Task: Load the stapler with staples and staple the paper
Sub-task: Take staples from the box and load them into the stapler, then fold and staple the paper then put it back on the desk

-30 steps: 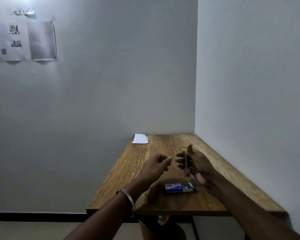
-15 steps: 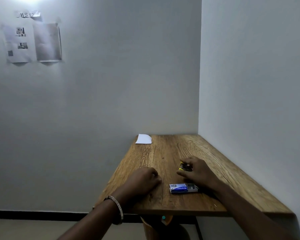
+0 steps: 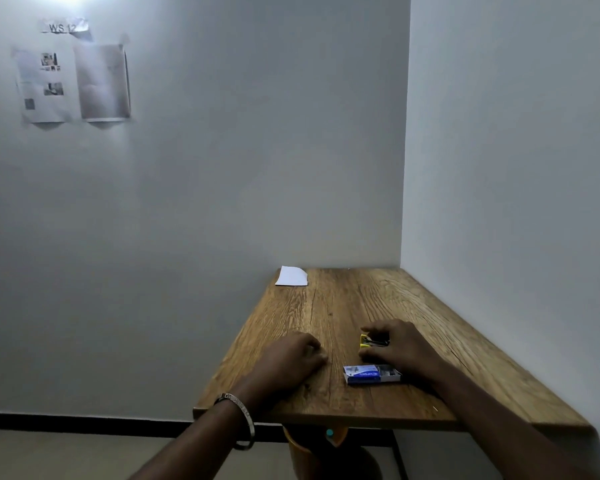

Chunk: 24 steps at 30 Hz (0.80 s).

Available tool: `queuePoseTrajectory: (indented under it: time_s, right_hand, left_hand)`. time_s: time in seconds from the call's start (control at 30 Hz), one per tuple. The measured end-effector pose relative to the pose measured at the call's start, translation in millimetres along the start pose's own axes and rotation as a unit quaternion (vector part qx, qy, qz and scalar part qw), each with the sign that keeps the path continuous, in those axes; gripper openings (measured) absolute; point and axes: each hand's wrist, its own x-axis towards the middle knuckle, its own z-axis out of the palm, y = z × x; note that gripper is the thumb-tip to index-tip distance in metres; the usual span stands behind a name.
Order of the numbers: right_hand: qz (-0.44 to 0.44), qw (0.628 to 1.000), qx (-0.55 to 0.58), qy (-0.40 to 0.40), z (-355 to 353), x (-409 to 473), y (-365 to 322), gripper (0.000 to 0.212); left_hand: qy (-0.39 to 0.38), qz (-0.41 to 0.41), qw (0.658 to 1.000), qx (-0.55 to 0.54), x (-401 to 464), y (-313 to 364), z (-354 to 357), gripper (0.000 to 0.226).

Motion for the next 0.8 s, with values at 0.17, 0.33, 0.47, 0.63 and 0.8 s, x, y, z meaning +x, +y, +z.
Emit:
queuePoseTrajectory:
  time_s: [0.17, 0.33, 0.47, 0.63, 0.8]
  right_hand:
    - [0.005, 1.000, 0.002, 0.014, -0.5, -0.9, -2.3, 0.048]
    - [0.016, 1.000, 0.005, 0.027, 0.9, 0.7, -2.1, 0.034]
    - [0.014, 1.000, 0.003, 0.018, -1.6, 18.2, -3.7, 0.038]
    - [-0.011, 0.998, -0.052, -0.039, -4.0, 62.2, -7.4, 0.045]
    - [-0.051, 0.988, -0.118, -0.085, 8.6, 115.6, -16.2, 0.052]
  left_hand:
    - [0.013, -0.012, 0.999, -0.027, -0.1, -1.9, 2.0, 0.039]
    - [0.048, -0.029, 0.996, -0.066, 1.4, -7.4, -1.1, 0.033]
    - [0.057, -0.043, 0.996, -0.062, 13.7, -20.6, -11.5, 0.033]
    - [0.055, -0.022, 0.998, 0.011, 45.9, -33.4, -34.1, 0.047]
    - [0.023, -0.019, 0.997, 0.067, 82.8, -48.3, -49.4, 0.057]
